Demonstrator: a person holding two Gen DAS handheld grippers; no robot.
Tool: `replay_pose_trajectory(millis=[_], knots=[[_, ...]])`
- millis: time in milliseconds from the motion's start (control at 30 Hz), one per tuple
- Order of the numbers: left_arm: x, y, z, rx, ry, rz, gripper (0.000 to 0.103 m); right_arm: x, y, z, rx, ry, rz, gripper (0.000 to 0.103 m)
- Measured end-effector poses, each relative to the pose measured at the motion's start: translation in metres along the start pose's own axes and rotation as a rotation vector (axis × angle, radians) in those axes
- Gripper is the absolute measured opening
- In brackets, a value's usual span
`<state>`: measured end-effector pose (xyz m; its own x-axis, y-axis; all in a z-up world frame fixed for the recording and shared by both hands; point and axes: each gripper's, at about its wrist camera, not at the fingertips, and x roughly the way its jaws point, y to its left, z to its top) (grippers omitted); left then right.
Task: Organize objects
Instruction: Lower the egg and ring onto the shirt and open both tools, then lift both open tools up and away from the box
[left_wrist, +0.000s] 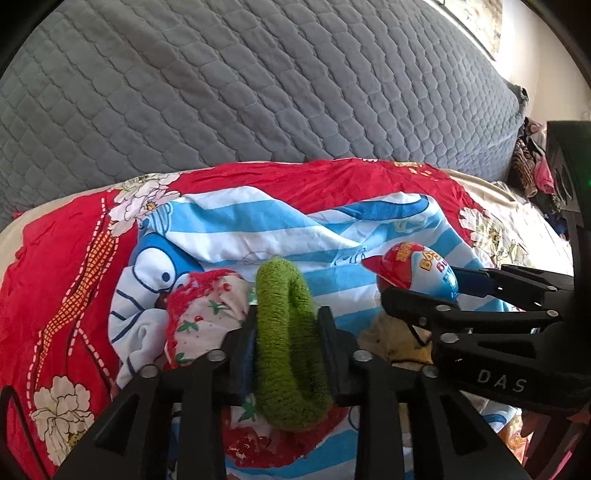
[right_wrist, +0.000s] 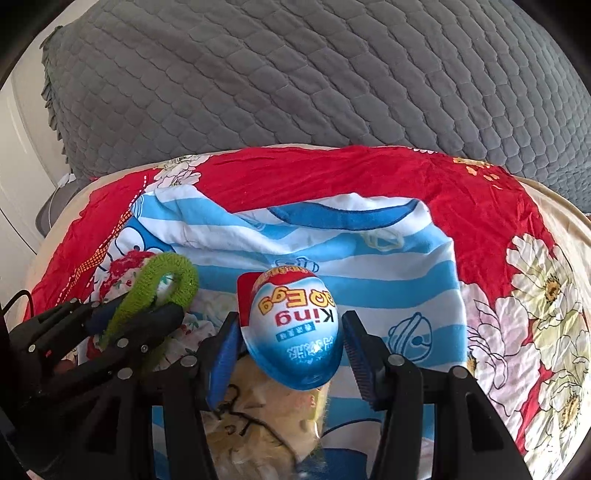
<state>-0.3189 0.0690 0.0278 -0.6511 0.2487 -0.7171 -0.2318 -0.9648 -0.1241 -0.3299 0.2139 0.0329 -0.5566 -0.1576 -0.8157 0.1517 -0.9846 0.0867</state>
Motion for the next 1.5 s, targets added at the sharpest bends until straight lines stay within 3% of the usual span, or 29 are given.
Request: replay_pose_trajectory(millis=[100, 267, 467, 1033, 1500], knots=[[-0.007, 0.003, 0.001, -0.004, -0.013, 0.0, 0.06, -0.003, -0.003, 0.002, 0.007, -0.006, -0.005, 0.056], [-0.019, 0.007, 0.002, -0.013, -0.027, 0.011, 0.075, -0.013, -0.005, 0.004, 0.019, -0.013, -0.006, 0.064], [-0.035, 0.01, 0.002, -0.005, -0.052, 0.026, 0.079, -0.03, 0.002, 0.006, -0.011, -0.036, -0.011, 0.069], [-0.107, 0.023, -0.03, -0.049, -0.067, 0.027, 0.102, -0.098, 0.019, -0.032, 0.021, -0.085, -0.028, 0.101], [-0.154, 0.006, -0.077, 0.023, -0.05, 0.036, 0.102, -0.146, 0.048, -0.08, -0.018, -0.098, 0.012, 0.102]])
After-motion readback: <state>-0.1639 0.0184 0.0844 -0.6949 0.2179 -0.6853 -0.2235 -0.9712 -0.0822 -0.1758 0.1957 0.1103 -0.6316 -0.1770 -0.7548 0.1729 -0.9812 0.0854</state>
